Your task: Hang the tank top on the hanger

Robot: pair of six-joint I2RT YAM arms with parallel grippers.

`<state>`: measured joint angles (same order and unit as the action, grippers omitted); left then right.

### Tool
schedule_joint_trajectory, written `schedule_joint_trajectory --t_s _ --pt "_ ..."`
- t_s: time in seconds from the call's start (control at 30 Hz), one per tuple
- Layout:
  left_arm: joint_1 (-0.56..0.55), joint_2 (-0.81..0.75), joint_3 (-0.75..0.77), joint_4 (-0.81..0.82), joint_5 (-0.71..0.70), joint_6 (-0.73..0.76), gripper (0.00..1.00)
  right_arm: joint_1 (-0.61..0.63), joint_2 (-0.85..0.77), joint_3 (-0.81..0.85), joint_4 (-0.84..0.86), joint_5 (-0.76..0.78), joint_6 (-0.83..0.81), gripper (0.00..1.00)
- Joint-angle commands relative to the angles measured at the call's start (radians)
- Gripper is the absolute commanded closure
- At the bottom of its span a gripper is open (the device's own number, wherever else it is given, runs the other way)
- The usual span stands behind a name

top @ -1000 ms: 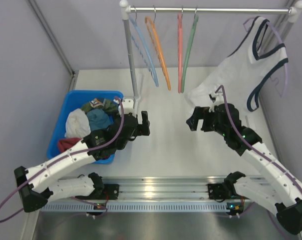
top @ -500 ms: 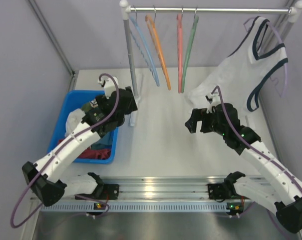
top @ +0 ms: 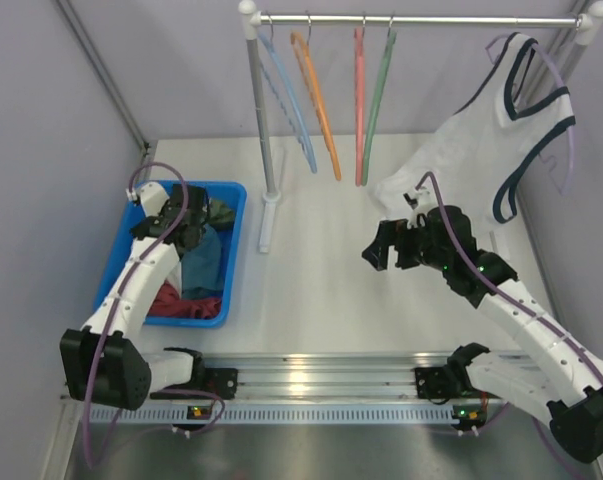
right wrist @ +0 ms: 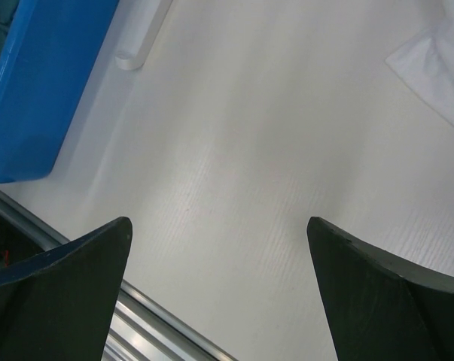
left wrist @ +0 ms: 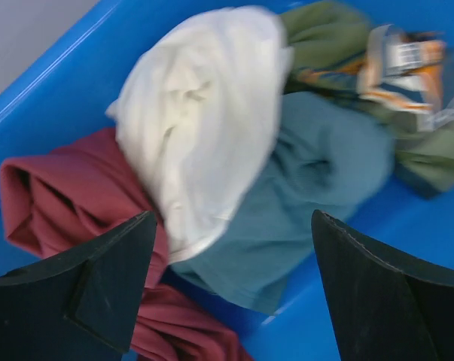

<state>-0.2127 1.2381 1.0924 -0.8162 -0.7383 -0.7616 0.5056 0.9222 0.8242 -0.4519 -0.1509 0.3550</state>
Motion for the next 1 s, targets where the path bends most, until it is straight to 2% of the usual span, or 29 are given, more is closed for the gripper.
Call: schedule_joint_trajectory --t_s 0.0,0.13,0.27,0.37,0.5,0.53,0.6,0.83,0.97 --pt "0.087 -0.026 -0.083 0.071 0.057 0.013 0.12 0.007 0.003 -0.014 0.064 -0.038 0.015 0.00" --pt "0.137 0.020 -0.098 0.113 0.068 0.025 0.14 0.007 0.006 -0.022 0.067 -0.042 0.015 0.00" --pt "0.182 0.058 -0.111 0.147 0.083 0.034 0.24 0.007 0.009 -0.030 0.070 -0.041 0.013 0.00" --pt "0.200 0.083 -0.127 0.179 0.083 0.056 0.37 0.007 0.013 -0.039 0.073 -0.039 0.013 0.00" --pt "0.205 0.095 -0.131 0.189 0.097 0.070 0.67 0.007 0.018 -0.043 0.076 -0.041 0.015 0.00" --pt "0.205 0.090 -0.131 0.192 0.102 0.074 0.84 0.007 0.017 -0.042 0.076 -0.039 0.013 0.00" --pt "0.205 0.070 -0.127 0.198 0.114 0.093 1.00 0.007 0.018 -0.042 0.079 -0.042 0.015 0.00" --pt "0.205 -0.110 -0.045 0.132 0.286 0.214 1.00 0.007 0.032 -0.011 0.078 -0.045 0.009 0.00" --pt "0.197 -0.195 0.052 0.108 0.375 0.255 1.00 0.007 0.046 0.010 0.070 -0.036 -0.004 0.00"
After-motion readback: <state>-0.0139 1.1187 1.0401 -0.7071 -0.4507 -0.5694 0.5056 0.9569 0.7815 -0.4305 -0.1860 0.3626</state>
